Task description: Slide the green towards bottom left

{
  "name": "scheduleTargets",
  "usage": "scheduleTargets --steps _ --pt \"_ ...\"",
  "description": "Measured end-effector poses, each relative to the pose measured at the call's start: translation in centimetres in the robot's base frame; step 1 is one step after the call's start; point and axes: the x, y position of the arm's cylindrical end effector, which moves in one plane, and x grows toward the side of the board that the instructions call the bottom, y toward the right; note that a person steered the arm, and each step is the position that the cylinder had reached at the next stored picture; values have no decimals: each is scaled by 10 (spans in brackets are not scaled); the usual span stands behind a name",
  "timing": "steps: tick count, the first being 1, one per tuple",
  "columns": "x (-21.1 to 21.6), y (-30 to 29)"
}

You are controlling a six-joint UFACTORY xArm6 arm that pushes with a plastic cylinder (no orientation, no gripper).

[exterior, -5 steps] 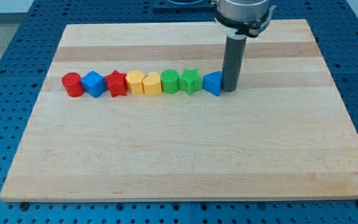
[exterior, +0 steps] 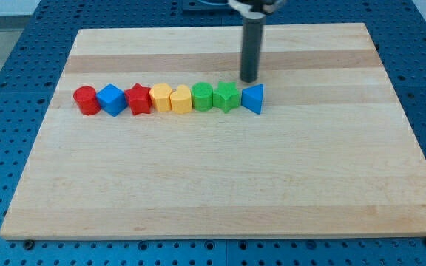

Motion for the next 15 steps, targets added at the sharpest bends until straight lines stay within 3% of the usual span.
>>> scheduleTargets --steps 2,7,11,15 --pt "25 -12" --pt "162 -12" --pt "185 -98" --pt "159 -172"
